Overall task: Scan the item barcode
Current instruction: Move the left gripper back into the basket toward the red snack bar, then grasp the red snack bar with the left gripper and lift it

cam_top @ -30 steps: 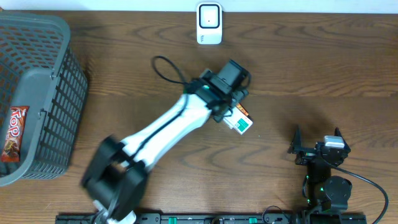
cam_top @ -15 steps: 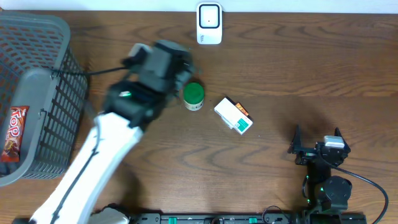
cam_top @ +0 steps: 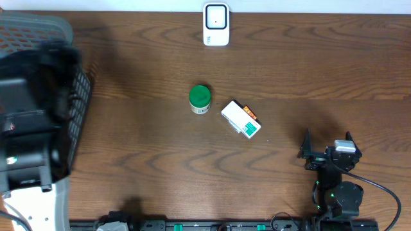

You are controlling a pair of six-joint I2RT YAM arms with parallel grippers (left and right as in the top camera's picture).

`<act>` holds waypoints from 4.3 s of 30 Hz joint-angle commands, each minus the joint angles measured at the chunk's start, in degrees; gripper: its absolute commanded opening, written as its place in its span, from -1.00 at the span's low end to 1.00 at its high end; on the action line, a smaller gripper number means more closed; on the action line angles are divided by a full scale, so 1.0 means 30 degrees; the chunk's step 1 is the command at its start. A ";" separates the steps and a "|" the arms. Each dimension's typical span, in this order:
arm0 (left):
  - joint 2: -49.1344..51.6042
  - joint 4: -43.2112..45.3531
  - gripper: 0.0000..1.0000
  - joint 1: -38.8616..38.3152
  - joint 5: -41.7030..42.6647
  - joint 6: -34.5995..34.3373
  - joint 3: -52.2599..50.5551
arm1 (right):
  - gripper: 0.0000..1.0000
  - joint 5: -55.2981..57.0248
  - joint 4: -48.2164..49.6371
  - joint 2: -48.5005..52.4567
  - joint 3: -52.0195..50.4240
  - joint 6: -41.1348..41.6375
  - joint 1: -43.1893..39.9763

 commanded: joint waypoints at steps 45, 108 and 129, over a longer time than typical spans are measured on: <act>1.7500 0.3636 0.98 1.0316 0.0357 2.8159 0.0160 | 0.99 -0.0080 -0.0102 -0.0131 -0.0015 -0.0138 0.0182; 1.6844 0.4116 -0.84 0.7286 0.2521 2.2272 0.0590 | 0.99 -0.0080 -0.0102 -0.0131 -0.0015 -0.0138 0.0182; 1.2094 0.4350 -0.85 0.7257 0.2521 2.1697 0.0597 | 0.99 -0.0080 -0.0102 -0.0131 -0.0015 -0.0146 0.0182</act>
